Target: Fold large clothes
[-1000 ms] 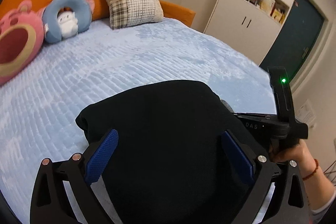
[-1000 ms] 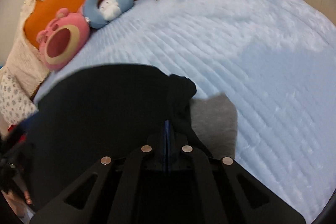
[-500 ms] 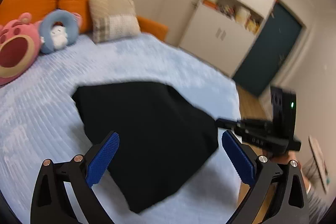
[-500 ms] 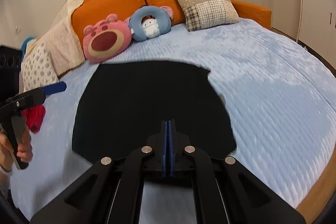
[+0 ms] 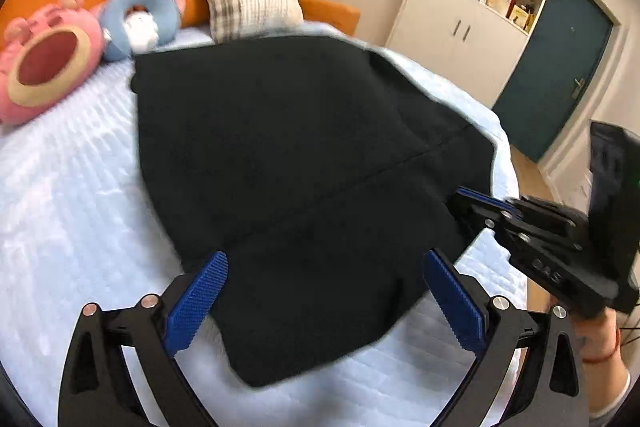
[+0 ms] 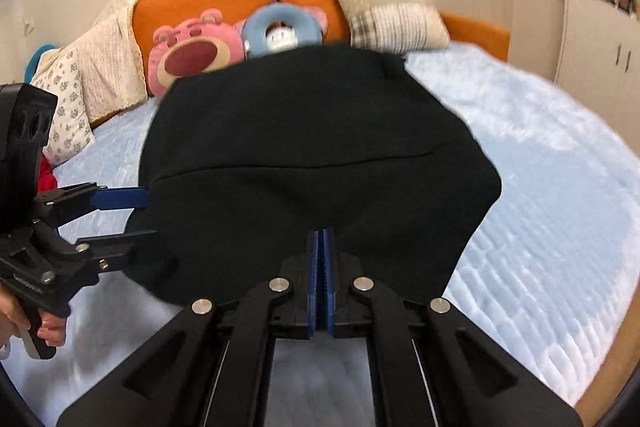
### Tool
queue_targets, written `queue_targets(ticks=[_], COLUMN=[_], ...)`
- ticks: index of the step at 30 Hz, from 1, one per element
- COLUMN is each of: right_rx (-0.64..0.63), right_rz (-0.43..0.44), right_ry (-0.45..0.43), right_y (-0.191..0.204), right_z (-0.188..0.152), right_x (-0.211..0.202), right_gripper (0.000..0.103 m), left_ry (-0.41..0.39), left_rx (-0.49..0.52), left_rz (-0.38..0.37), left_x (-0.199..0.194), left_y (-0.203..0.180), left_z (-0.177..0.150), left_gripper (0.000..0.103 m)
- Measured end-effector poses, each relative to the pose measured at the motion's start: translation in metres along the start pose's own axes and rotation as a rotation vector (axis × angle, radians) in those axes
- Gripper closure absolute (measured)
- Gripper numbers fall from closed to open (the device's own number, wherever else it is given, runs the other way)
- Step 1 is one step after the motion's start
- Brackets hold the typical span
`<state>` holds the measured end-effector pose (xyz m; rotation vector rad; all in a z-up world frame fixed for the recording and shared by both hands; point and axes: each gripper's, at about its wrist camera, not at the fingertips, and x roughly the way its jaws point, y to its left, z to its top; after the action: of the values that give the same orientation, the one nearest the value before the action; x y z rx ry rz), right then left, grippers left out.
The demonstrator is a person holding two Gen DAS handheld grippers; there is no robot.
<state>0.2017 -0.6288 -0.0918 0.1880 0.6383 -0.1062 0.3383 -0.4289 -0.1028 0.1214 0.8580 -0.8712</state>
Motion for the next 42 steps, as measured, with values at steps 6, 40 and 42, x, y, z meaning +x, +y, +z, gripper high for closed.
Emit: queue_targets(ticks=[6,40,42], right_rx=[-0.025,-0.002,0.003], right_rz=[-0.077,-0.251,-0.252], right_ry=[-0.154,-0.264,-0.273], right_y=[0.040,0.065,0.065], right_z=[-0.045,-0.148,-0.150], right_x=[-0.070,-0.092,-0.092], right_gripper=[0.004,0.005,0.005], left_ry=[-0.170,-0.396,-0.418], left_rx=[0.055,0.082,0.093], left_rz=[0.144,0.375,0.385], left_x=[-0.073,-0.079,-0.080], left_y=[-0.035,-0.073,-0.075], left_z=[-0.063,-0.136,-0.138], left_gripper=[0.003,0.003,0.003])
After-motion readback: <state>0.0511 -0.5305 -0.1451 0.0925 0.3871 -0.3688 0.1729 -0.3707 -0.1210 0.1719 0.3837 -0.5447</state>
